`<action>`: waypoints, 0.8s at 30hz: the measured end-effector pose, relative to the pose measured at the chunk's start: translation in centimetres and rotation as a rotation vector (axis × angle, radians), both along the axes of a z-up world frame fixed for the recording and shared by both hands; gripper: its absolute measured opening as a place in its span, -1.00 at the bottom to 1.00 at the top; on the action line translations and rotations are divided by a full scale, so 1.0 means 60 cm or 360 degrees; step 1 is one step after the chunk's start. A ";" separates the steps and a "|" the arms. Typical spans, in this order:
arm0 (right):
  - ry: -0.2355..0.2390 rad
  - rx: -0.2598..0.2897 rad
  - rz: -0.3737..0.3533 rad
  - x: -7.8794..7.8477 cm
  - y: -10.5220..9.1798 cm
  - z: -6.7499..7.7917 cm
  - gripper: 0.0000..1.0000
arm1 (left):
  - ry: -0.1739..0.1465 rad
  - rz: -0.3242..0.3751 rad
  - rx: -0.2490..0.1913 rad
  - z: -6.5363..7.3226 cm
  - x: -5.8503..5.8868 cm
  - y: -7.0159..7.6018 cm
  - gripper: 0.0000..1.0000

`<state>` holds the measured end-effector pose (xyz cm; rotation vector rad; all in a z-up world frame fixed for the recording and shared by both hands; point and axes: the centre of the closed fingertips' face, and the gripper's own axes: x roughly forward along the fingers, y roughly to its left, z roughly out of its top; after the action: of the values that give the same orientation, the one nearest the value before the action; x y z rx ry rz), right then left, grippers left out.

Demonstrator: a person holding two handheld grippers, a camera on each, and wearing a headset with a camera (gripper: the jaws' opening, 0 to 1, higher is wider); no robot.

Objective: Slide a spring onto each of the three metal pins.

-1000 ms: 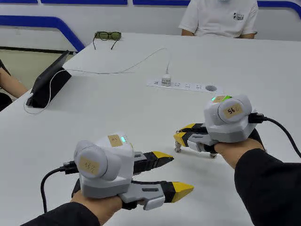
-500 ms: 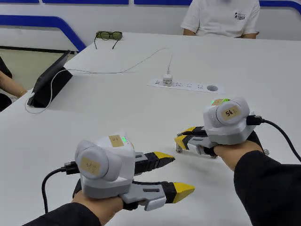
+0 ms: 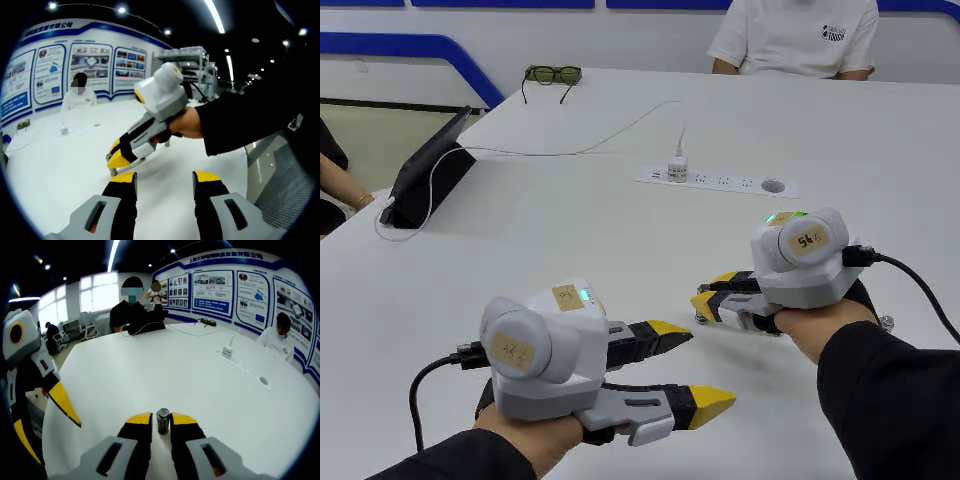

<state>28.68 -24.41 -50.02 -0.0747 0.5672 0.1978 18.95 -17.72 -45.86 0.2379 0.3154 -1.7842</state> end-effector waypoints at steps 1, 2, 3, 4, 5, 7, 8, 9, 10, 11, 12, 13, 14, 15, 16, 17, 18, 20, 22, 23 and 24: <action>0.0001 -0.0002 -0.0001 0.000 0.000 0.000 -0.69 | 0.0001 0.0001 -0.0001 0.000 0.000 0.000 -0.09; 0.0003 -0.0002 -0.0002 -0.002 0.000 0.000 -0.68 | -0.0001 0.0003 -0.0004 0.001 0.001 0.000 -0.09; 0.0003 -0.0003 -0.0002 -0.003 0.000 0.000 -0.67 | 0.0000 0.0005 -0.0006 0.002 0.001 0.000 -0.08; 0.0001 -0.0008 -0.0004 -0.005 0.000 0.001 -0.67 | 0.0000 0.0009 -0.0008 0.003 0.003 0.000 -0.08; 0.0001 -0.0009 -0.0006 -0.006 0.000 0.001 -0.66 | -0.0001 0.0011 -0.0010 0.004 0.003 0.000 -0.08; -0.0003 -0.0009 -0.0012 -0.009 -0.001 0.004 -0.64 | -0.0003 0.0018 -0.0016 0.007 0.005 0.000 -0.08; -0.0007 -0.0010 -0.0014 -0.011 -0.001 0.005 -0.64 | -0.0002 0.0021 -0.0019 0.008 0.006 0.000 -0.08; -0.0013 -0.0013 -0.0020 -0.013 -0.001 0.008 -0.63 | -0.0003 0.0028 -0.0023 0.009 0.008 0.000 -0.07; -0.0018 -0.0011 -0.0023 -0.014 -0.001 0.010 -0.62 | -0.0004 0.0031 -0.0025 0.009 0.009 -0.001 -0.07; -0.0022 -0.0010 -0.0025 -0.016 0.000 0.012 -0.61 | -0.0003 0.0034 -0.0027 0.009 0.010 -0.001 -0.07; -0.0029 -0.0010 -0.0027 -0.019 0.001 0.015 -0.61 | -0.0003 0.0039 -0.0032 0.012 0.012 -0.001 -0.07; -0.0031 -0.0008 -0.0029 -0.021 0.002 0.017 -0.61 | -0.0003 0.0045 -0.0036 0.013 0.013 -0.001 -0.07; -0.0038 -0.0006 -0.0030 -0.024 0.004 0.020 -0.60 | -0.0001 0.0051 -0.0040 0.014 0.016 0.000 -0.07; -0.0043 -0.0008 -0.0030 -0.027 0.005 0.022 -0.60 | 0.0001 0.0055 -0.0043 0.015 0.017 0.000 -0.07; -0.0047 -0.0011 -0.0029 -0.030 0.007 0.025 -0.60 | 0.0002 0.0060 -0.0047 0.015 0.019 0.000 -0.06; -0.0052 -0.0008 -0.0025 -0.034 0.010 0.029 -0.59 | 0.0003 0.0069 -0.0049 0.016 0.022 0.001 -0.06; -0.0056 -0.0007 -0.0024 -0.038 0.012 0.033 -0.59 | 0.0004 0.0073 -0.0050 0.016 0.024 0.001 -0.06; -0.0091 -0.0015 -0.0002 -0.046 0.020 0.049 -0.58 | 0.0004 0.0083 -0.0053 0.018 0.029 0.003 -0.05; -0.0117 -0.0016 0.0021 -0.057 0.028 0.063 -0.58 | 0.0002 0.0094 -0.0056 0.020 0.034 0.004 -0.05; -0.0124 -0.0019 0.0027 -0.061 0.030 0.068 -0.58 | 0.0002 0.0098 -0.0057 0.021 0.036 0.005 -0.04; -0.0134 -0.0027 0.0036 -0.069 0.032 0.075 -0.58 | 0.0002 0.0103 -0.0059 0.023 0.039 0.005 -0.04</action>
<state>24.52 -22.48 -45.54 -0.1059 0.4843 0.2111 21.27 -17.43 -44.50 0.1979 0.2877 -1.7249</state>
